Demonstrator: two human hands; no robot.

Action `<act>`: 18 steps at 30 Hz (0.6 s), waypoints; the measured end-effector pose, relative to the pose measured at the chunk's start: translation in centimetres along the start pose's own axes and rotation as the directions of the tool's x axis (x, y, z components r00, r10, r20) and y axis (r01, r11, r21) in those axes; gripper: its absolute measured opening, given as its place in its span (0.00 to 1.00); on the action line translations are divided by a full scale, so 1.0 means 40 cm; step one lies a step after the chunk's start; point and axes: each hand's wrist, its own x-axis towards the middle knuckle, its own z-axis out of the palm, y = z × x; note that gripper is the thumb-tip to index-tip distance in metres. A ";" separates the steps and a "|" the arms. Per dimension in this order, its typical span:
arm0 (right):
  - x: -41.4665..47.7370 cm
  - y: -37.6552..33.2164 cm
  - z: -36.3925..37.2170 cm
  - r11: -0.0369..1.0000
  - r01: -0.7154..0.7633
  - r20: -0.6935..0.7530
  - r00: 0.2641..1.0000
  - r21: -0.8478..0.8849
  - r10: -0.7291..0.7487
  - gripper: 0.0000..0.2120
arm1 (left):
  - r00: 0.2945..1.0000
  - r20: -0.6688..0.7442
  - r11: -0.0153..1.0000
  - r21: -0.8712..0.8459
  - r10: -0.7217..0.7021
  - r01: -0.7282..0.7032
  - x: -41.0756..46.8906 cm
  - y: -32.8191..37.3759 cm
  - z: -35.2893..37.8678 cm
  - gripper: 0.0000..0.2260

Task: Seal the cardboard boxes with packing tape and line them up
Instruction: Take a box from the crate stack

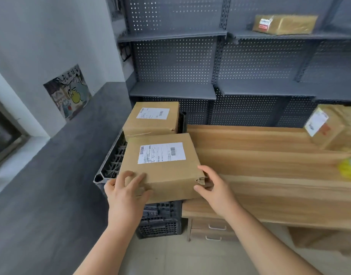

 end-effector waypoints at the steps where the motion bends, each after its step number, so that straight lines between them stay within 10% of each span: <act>1: -0.014 0.011 -0.030 1.000 -0.001 -0.017 1.000 0.014 0.001 0.30 | 1.000 -0.004 1.000 -0.012 0.016 -0.016 -0.004 0.027 0.009 0.19; 18: -0.215 0.525 -0.791 0.974 -0.135 -0.373 0.907 0.181 0.195 0.28 | 0.941 0.103 0.933 -0.205 0.322 -0.296 -0.161 0.799 0.547 0.20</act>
